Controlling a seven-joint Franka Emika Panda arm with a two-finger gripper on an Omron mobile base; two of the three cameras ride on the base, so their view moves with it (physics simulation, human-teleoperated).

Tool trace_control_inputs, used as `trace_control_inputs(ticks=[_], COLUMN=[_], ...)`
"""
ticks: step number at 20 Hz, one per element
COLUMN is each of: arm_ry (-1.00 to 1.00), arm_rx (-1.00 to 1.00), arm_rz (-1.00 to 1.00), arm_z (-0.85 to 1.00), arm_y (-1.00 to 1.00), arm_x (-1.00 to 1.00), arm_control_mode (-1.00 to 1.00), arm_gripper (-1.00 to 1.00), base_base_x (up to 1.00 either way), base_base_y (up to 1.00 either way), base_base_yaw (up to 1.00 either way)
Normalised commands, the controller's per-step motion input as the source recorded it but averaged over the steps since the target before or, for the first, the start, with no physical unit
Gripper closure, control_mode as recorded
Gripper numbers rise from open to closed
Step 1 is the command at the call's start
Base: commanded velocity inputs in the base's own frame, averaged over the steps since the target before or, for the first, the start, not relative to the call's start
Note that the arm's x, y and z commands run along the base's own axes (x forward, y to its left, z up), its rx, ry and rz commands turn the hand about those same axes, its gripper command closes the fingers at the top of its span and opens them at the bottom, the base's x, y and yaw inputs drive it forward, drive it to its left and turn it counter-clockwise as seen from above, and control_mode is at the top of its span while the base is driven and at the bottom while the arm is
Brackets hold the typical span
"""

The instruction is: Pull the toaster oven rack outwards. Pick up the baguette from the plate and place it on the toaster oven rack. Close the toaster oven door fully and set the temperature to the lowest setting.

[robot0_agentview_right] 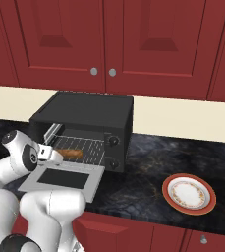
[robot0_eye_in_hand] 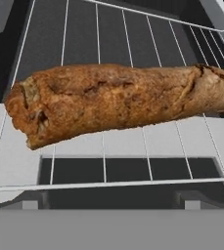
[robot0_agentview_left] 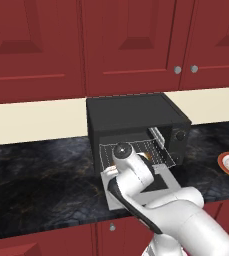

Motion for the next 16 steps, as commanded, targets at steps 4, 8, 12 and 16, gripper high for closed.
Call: trace_control_inputs(ticks=[4,8,12,16], arm_ry=[-0.11,-0.12,-0.14,-0.14], arm_rx=[0.03,0.07,0.10,0.09], arm_rz=[0.00,0.00,0.01,0.02], arm_z=[-0.48,-0.46,-0.47,-0.50], arm_y=[-0.63,-0.77,-0.84,-0.82], arm_x=[0.03,0.15,0.20,0.21], arm_control_mode=[-1.00,-1.00,-1.00,-1.00], arm_gripper=[-1.00,-1.00,-1.00,-1.00], base_base_x=[0.00,0.00,0.00,0.00], base_base_y=[0.00,0.00,0.00,0.00], base_base_yaw=[0.00,0.00,0.00,0.00])
